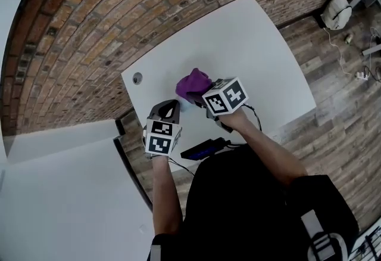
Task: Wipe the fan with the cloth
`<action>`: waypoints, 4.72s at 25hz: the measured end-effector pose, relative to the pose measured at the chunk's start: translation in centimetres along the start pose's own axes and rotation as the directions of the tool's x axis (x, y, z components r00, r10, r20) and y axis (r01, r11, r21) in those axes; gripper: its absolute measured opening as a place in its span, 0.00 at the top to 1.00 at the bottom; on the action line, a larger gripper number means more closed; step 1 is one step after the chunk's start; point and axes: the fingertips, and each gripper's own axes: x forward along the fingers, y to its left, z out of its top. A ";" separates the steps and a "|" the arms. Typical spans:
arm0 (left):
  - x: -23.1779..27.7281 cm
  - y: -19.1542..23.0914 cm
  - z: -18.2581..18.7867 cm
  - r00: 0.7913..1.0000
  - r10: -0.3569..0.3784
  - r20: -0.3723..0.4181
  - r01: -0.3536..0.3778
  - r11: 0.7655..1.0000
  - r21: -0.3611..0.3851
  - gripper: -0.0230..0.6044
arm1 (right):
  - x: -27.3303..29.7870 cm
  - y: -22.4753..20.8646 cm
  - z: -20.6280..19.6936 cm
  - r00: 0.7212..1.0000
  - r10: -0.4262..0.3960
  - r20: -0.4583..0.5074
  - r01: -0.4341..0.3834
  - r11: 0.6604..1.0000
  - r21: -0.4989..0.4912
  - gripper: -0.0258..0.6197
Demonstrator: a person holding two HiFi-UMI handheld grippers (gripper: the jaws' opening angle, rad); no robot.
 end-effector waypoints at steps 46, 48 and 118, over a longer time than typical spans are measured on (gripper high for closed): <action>-0.2 -0.3 0.3 0.998 0.057 -0.002 -0.057 0.998 0.026 0.96 | 3.7 -5.1 -8.0 0.951 0.253 0.176 -0.307 0.720 0.623 0.85; -0.3 -0.5 0.3 0.999 0.051 -0.006 -0.050 0.999 0.014 0.96 | 4.4 -6.3 -9.4 0.985 0.171 0.027 -0.159 0.830 0.534 0.85; 0.0 0.2 0.2 0.994 0.062 0.095 -0.053 0.994 -0.091 0.96 | 0.5 -7.4 -15.9 0.898 -0.079 -0.432 0.118 0.991 0.065 0.85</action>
